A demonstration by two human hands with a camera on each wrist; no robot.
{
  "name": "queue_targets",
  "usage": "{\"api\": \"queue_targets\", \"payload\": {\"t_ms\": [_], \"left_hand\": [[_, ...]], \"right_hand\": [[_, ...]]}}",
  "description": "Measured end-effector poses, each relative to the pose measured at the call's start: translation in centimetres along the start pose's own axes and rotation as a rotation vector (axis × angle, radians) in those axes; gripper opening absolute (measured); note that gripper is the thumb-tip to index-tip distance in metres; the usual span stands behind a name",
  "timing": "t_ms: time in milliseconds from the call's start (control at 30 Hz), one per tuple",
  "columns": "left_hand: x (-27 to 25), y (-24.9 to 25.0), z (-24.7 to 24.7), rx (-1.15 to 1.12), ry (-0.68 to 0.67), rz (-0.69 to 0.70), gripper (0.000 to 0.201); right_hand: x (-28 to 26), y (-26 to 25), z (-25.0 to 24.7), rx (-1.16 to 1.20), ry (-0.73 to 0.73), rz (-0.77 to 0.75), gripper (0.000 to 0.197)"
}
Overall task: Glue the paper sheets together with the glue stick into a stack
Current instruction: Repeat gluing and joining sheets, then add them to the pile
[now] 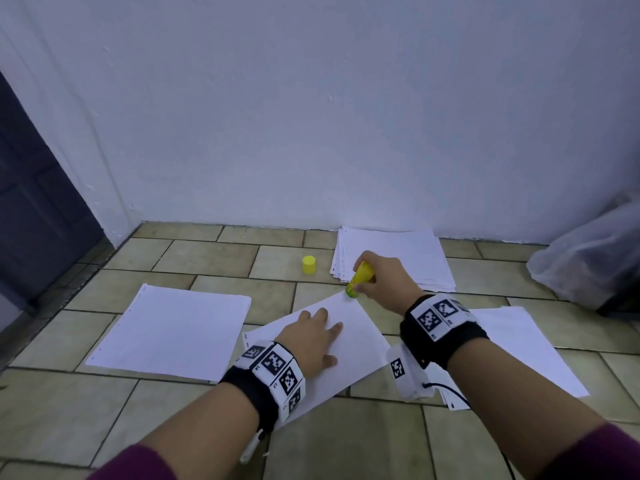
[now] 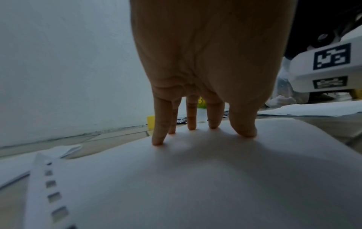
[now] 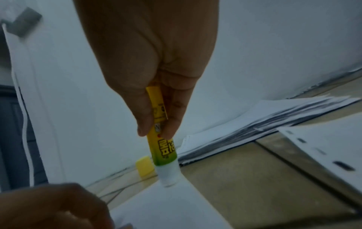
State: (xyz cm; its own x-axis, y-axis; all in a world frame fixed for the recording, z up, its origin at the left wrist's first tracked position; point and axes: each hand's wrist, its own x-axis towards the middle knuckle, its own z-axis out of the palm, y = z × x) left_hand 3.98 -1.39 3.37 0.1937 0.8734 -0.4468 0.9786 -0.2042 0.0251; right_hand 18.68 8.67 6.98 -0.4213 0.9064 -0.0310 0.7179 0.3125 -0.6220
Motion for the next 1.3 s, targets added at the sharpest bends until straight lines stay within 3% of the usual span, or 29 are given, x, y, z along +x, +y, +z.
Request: {"api": "queue_targets", "payload": {"t_ms": [300, 567, 633, 767, 867, 933, 1067, 1300], "left_hand": [[0.2, -0.6, -0.2, 0.029, -0.026, 0.019, 0.067], [0.0, -0.9, -1.2, 0.06, -0.017, 0.045, 0.067], [-0.1, -0.9, -1.1, 0.056, 0.003, 0.008, 0.069], [-0.6, -0.9, -0.6, 0.065, 0.118, -0.05, 0.072], [-1.0, -1.2, -0.4, -0.029, 0.105, -0.032, 0.056], [-1.2, -1.7, -0.4, -0.016, 0.064, -0.042, 0.055], [-1.4, -2.2, -0.7, -0.028, 0.015, -0.082, 0.072], [-2.0, -1.8, -1.8, -0.012, -0.055, -0.069, 0.065]], "right_hand": [[-2.1, -0.5, -1.1, -0.267, -0.21, -0.085, 0.03], [-5.9, 1.0, -3.4, -0.32, -0.34, -0.083, 0.025], [-5.9, 1.1, -4.1, -0.23, -0.309, -0.063, 0.025], [-5.0, 1.5, -4.9, 0.085, -0.012, 0.0, 0.023], [-4.1, 1.4, -4.2, 0.21, 0.083, 0.035, 0.025], [-3.6, 1.1, -3.5, 0.242, 0.114, 0.046, 0.026], [-2.0, 0.3, -1.5, 0.207, 0.102, 0.046, 0.022], [0.5, -2.3, 1.9, 0.149, 0.032, -0.02, 0.018]]}}
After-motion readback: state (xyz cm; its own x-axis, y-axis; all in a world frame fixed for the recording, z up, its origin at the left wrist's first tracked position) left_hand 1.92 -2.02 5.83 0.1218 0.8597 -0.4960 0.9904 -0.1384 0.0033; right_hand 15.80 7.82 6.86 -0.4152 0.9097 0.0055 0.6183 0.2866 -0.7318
